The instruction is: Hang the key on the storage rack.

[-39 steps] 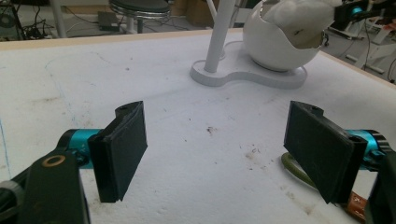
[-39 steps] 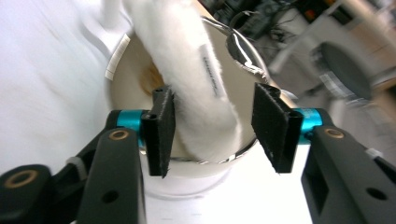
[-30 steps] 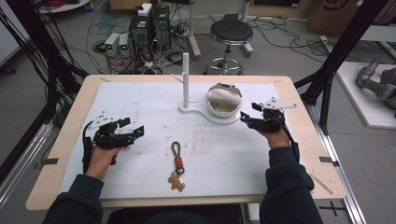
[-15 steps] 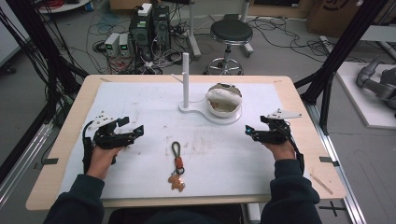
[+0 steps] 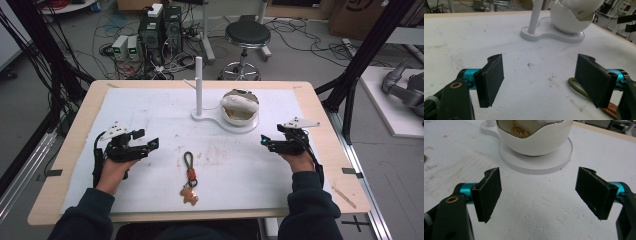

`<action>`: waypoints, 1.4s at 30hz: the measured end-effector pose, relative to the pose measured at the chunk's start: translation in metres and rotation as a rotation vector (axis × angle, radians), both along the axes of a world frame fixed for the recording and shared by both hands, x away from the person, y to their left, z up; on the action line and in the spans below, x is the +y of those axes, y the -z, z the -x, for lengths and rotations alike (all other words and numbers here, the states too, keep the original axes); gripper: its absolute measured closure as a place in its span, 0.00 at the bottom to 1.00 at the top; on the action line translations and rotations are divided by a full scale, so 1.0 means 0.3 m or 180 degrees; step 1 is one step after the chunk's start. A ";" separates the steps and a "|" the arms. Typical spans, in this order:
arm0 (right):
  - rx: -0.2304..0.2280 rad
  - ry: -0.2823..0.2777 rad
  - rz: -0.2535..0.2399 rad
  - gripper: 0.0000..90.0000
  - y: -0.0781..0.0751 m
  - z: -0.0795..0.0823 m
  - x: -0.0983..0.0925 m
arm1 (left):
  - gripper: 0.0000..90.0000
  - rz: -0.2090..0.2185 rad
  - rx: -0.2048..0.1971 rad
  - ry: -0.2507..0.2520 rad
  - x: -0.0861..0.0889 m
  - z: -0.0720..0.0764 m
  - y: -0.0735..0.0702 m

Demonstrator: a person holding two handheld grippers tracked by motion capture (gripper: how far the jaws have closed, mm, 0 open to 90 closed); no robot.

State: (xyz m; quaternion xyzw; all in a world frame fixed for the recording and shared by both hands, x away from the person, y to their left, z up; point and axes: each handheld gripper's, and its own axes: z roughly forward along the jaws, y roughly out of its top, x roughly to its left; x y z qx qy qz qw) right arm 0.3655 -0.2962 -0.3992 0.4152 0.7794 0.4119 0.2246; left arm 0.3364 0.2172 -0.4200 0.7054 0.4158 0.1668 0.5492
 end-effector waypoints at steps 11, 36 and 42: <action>0.0027 -0.0074 -0.0035 0.24 0.017 0.014 0.005 | 0.55 -0.0369 0.0271 0.0234 -0.123 0.010 0.039; 0.0046 -0.0097 -0.0023 0.24 0.024 0.010 0.017 | 0.58 -0.0664 0.0715 0.0366 -0.309 -0.052 0.102; 0.0055 -0.0106 -0.0027 0.24 0.024 0.008 0.020 | 0.71 -0.1040 0.0491 0.0453 -0.334 -0.031 0.099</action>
